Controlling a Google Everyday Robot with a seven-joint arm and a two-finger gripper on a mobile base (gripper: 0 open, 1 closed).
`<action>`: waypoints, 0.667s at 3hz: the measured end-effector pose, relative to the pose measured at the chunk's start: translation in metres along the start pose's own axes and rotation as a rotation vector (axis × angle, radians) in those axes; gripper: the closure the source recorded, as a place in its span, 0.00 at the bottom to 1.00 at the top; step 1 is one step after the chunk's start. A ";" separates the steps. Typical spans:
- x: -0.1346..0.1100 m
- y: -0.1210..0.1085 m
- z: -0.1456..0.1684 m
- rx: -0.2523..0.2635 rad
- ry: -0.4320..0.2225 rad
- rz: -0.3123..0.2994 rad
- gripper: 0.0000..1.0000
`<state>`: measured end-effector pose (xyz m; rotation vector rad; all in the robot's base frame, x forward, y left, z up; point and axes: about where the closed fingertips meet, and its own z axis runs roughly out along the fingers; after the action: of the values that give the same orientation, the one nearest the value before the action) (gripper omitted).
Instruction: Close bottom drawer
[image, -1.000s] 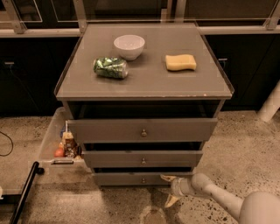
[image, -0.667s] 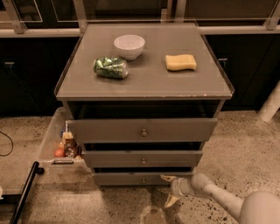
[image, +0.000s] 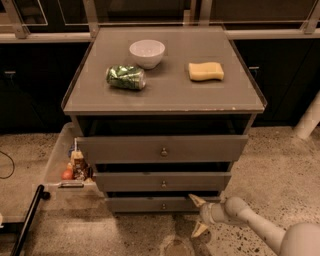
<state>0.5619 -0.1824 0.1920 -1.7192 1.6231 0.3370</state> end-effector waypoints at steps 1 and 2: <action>-0.005 0.006 -0.043 0.027 -0.022 0.025 0.00; -0.015 0.013 -0.090 0.071 -0.038 0.023 0.00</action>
Offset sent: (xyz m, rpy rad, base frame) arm -0.0685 -0.0820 0.1150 0.0763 -0.0860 -0.0846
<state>0.5211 -0.2293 0.2596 -1.6328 1.6098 0.3172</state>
